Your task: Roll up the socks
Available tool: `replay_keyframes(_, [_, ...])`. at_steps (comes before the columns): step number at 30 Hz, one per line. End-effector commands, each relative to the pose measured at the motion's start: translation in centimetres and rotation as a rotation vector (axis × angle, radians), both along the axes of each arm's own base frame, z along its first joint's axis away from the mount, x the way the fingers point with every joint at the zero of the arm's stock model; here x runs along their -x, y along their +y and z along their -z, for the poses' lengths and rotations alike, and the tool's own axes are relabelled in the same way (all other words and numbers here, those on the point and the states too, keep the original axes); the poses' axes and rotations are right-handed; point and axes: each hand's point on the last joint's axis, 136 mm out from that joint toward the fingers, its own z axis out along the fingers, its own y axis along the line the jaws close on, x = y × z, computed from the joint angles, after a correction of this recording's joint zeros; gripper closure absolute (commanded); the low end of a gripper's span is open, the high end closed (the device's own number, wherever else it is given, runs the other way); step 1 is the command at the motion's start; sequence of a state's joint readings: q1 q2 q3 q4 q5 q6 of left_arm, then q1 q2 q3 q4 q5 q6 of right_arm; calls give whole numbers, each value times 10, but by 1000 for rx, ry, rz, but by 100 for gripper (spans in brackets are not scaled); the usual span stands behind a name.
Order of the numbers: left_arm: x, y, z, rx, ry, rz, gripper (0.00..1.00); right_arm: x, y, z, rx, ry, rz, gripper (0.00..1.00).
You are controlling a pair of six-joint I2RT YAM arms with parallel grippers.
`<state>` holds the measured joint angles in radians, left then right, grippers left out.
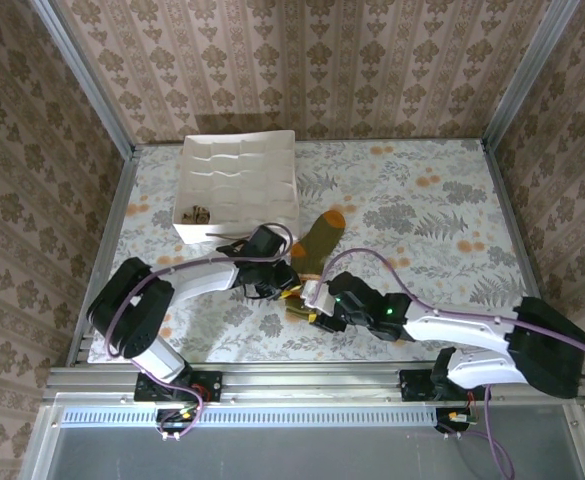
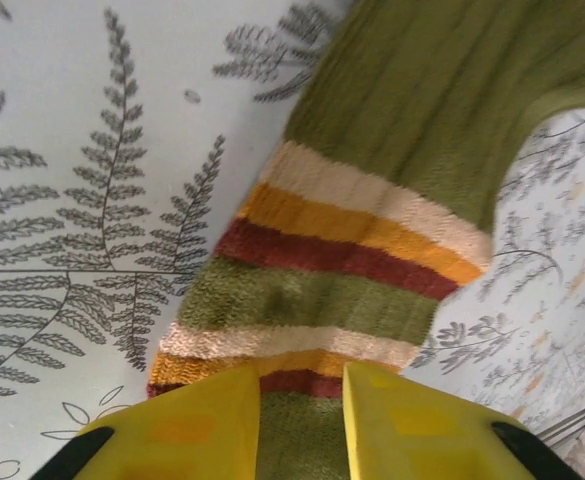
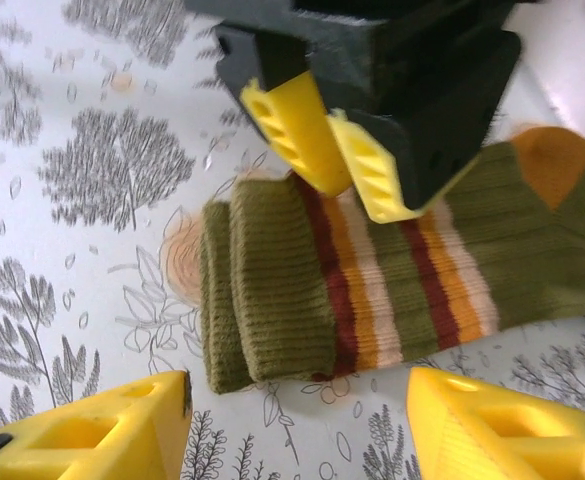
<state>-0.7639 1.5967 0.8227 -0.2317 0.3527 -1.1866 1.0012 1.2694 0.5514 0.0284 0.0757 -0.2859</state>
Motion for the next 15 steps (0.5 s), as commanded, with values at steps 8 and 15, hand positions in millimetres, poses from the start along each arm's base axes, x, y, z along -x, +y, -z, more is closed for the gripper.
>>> replay_keyframes(8, [22, 33, 26, -88, 118, -66, 76, 5, 34, 22, 121, -64, -162, 40])
replay_keyframes(15, [23, 40, 26, -72, 118, -69, 76, -7, 48, 37, 183, -117, -150, 43])
